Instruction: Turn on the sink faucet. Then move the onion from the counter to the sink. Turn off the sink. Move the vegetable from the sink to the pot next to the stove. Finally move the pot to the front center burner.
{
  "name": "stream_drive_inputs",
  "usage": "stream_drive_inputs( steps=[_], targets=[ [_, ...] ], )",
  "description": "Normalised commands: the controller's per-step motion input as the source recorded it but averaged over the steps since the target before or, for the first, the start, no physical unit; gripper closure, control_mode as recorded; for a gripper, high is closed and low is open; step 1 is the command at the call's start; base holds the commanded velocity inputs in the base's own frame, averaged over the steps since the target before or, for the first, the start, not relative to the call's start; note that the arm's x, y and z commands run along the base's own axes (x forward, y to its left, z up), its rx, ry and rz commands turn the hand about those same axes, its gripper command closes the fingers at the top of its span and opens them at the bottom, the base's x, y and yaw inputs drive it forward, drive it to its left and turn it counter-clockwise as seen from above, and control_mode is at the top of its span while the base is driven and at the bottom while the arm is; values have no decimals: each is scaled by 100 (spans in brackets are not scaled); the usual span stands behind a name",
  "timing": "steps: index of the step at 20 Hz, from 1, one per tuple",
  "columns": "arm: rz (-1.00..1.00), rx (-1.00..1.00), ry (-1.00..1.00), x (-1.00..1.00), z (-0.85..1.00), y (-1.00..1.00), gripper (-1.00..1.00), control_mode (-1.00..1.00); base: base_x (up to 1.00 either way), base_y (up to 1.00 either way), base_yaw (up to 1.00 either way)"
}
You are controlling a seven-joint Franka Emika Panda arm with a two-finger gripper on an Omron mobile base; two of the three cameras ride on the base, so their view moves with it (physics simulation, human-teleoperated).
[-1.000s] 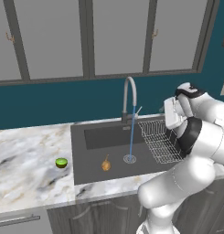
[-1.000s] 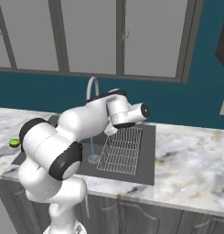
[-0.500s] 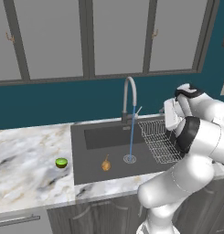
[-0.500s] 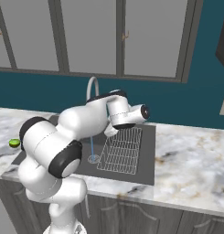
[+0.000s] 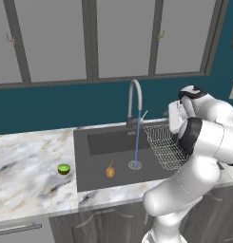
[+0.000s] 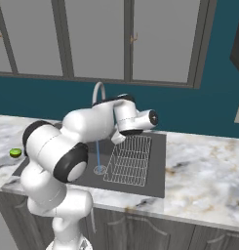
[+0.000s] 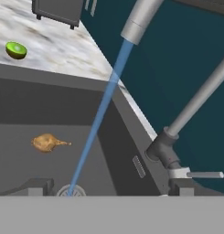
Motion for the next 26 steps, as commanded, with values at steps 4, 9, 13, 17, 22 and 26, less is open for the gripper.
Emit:
stream_drive_inputs(
  steps=[4, 9, 13, 17, 22, 26],
  targets=[
    [0, 0, 0, 19, 0, 0, -100, -100, 0, 0, 0],
    [0, 0, 1, 15, 0, 0, -100, -100, 0, 0, 0],
    [0, 0, 0, 10, -2, 0, -100, -100, 0, 0, 0],
    [5, 1, 0, 34, -13, -9, -100, -100, 0, 0, 0],
    [6, 0, 0, 13, -4, -7, -100, -100, 0, 0, 0],
    [1, 4, 1, 33, 0, 0, -100, -100, 0, 0, 0]
  ],
)
